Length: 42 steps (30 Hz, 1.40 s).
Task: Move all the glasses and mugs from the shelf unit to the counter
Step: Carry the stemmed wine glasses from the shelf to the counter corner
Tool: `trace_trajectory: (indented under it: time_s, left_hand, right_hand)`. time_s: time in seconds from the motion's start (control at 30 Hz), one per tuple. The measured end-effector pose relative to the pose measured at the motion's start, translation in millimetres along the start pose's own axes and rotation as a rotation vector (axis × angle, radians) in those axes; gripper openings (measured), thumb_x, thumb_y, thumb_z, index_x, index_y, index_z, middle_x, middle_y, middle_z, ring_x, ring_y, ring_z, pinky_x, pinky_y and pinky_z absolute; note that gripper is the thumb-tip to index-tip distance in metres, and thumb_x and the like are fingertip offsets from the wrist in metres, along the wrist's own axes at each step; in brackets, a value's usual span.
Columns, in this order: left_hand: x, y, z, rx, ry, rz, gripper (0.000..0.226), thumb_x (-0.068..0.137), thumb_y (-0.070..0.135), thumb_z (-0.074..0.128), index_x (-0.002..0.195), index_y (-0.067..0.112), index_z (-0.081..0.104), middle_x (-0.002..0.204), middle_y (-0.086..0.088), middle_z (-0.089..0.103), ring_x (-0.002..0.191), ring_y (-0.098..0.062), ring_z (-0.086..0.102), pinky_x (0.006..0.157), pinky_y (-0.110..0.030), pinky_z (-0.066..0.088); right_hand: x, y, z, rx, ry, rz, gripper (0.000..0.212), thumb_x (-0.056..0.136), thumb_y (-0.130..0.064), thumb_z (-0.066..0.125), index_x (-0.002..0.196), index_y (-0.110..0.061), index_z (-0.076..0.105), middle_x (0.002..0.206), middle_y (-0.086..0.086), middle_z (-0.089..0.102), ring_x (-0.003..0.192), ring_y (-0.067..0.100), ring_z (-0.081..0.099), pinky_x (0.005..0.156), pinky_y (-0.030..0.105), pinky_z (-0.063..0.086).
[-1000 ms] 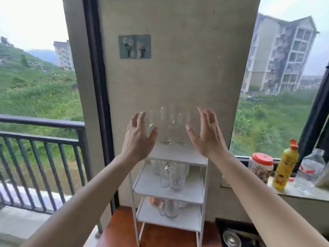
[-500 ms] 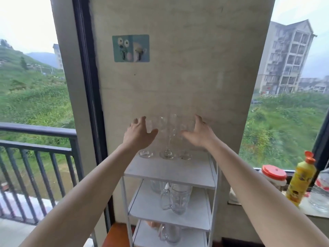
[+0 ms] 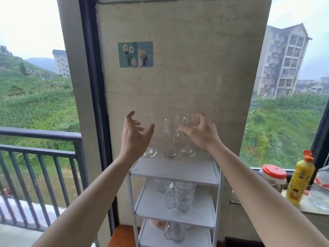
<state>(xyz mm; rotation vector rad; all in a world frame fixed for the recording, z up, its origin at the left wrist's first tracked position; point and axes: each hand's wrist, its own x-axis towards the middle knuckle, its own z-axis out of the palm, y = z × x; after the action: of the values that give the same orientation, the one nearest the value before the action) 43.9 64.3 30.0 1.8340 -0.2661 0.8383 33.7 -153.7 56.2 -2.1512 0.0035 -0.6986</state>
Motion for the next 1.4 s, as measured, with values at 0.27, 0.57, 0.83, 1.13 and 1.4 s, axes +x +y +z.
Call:
trace_trajectory:
  time_s: [0.27,0.57,0.83,1.13,1.4]
  left_hand:
    - [-48.9,19.3,-13.3,-0.211,0.055,0.155,0.066,0.093,0.031,0.066,0.144,0.006,0.032,0.118,-0.004,0.055,0.092,-0.012,0.063,0.068,-0.017,0.053]
    - [-109.6,67.4,33.3,-0.426,-0.12,0.221,0.066,0.093,0.024,0.062,0.144,0.004,0.025,0.125,-0.014,0.044,0.09,-0.017,0.06,0.067,-0.027,0.055]
    - [-191.1,178.8,99.6,-0.548,-0.339,0.352,0.068,0.093,0.033,0.063,0.144,0.008,0.025,0.124,-0.009,0.047,0.095,-0.017,0.063,0.075,-0.021,0.054]
    - [-401.2,361.9,172.4,-0.783,-0.66,0.317,0.071,0.09,0.04,0.063,0.144,0.012,0.027,0.131,-0.012,0.045,0.104,-0.028,0.062,0.085,-0.057,0.054]
    - [-598.5,532.9,228.1,-1.04,-0.969,0.31,0.067,0.09,0.042,0.064,0.142,0.019,0.029,0.125,-0.007,0.048,0.101,-0.015,0.064,0.08,-0.04,0.058]
  right_hand:
    - [-59.0,-20.3,-16.5,0.17,0.161,-0.131,0.052,0.069,-0.055,0.068,0.115,-0.034,0.054,0.103,-0.013,0.065,0.084,-0.008,0.061,0.069,0.021,0.046]
    - [-133.5,9.7,-96.8,0.219,0.445,-0.158,0.04,0.073,-0.018,0.07,0.11,-0.02,0.056,0.098,-0.01,0.065,0.067,0.001,0.07,0.061,0.032,0.06]
    - [-226.4,46.8,-233.0,0.04,0.608,-0.018,0.052,0.066,-0.045,0.067,0.113,-0.023,0.058,0.104,-0.006,0.063,0.077,-0.009,0.065,0.065,0.009,0.047]
    - [-439.5,98.8,-458.7,-0.174,0.81,0.23,0.043,0.065,-0.043,0.067,0.107,-0.038,0.058,0.104,-0.015,0.065,0.086,-0.002,0.064,0.077,0.04,0.055]
    - [-635.0,115.7,-635.7,-0.388,1.016,0.366,0.052,0.066,-0.046,0.068,0.113,-0.026,0.06,0.105,-0.006,0.064,0.095,0.018,0.066,0.087,0.044,0.055]
